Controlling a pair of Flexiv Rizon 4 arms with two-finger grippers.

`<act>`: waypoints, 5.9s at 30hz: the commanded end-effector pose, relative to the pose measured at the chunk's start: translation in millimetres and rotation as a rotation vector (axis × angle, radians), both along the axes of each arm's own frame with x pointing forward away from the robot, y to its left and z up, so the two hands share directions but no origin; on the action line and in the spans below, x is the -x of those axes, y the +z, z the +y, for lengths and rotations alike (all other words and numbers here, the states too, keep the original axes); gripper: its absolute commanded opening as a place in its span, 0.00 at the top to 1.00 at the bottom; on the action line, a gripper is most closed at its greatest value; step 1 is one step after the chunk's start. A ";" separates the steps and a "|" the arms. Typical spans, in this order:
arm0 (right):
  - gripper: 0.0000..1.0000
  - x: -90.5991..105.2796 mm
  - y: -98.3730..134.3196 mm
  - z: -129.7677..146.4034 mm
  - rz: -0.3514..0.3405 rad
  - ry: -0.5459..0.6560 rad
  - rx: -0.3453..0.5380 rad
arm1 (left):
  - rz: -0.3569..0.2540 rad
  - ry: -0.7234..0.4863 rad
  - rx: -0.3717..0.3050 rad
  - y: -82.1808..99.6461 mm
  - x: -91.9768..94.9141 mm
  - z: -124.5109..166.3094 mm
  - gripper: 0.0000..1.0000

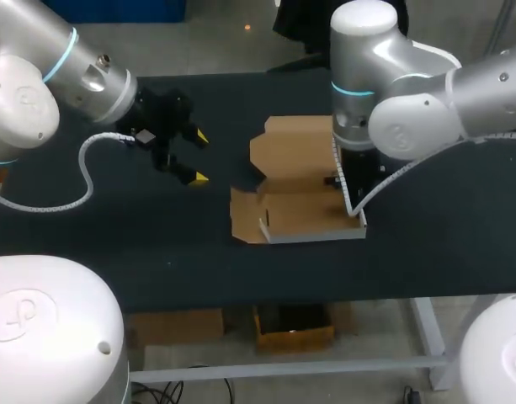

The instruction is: Assemble the packaging by folding the flat box into shape, placing the metal phone stand inside, and closing the box properly

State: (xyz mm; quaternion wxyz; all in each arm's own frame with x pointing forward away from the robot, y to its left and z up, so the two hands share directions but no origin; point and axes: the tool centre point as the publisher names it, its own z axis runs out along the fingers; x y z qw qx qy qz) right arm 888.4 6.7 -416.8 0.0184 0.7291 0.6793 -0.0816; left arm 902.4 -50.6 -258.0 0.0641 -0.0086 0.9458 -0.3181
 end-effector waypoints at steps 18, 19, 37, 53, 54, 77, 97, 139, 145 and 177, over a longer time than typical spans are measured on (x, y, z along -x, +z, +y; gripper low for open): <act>1.00 -2.1 5.6 10.7 -0.037 0.027 0.029 | 0.002 0.000 -0.004 0.6 -0.3 -0.4 0.00; 1.00 -1.3 6.0 10.1 -0.047 0.040 -0.010 | 0.002 0.000 -0.004 0.6 -0.3 -0.4 0.00; 1.00 -2.5 1.8 9.7 -0.078 0.081 -0.157 | 0.002 0.000 -0.004 0.6 -0.3 -0.4 0.00; 1.00 -3.5 0.0 11.2 -0.061 0.076 -0.160 | 0.002 0.000 -0.004 0.6 -0.3 -0.4 0.00; 1.00 -3.8 0.1 11.1 -0.059 0.075 -0.160 | 0.002 0.000 -0.004 0.6 -0.3 -0.4 0.00; 1.00 -3.6 -2.0 10.8 -0.042 0.058 -0.155 | 0.002 0.000 -0.004 0.6 -0.3 -0.4 0.00; 1.00 -3.6 -2.0 10.8 -0.042 0.058 -0.155 | 0.023 0.067 -0.020 0.1 4.0 -6.0 0.00; 1.00 -3.6 -2.0 10.8 -0.042 0.058 -0.155 | 0.987 1.456 0.100 -86.8 9.0 -23.5 0.00; 1.00 -3.6 -2.0 10.8 -0.042 0.058 -0.155 | 1.067 1.487 0.110 -104.6 7.1 -23.7 0.00; 1.00 -3.6 -2.0 10.8 -0.042 0.058 -0.155 | 1.078 1.280 0.153 -134.0 13.4 -59.3 0.79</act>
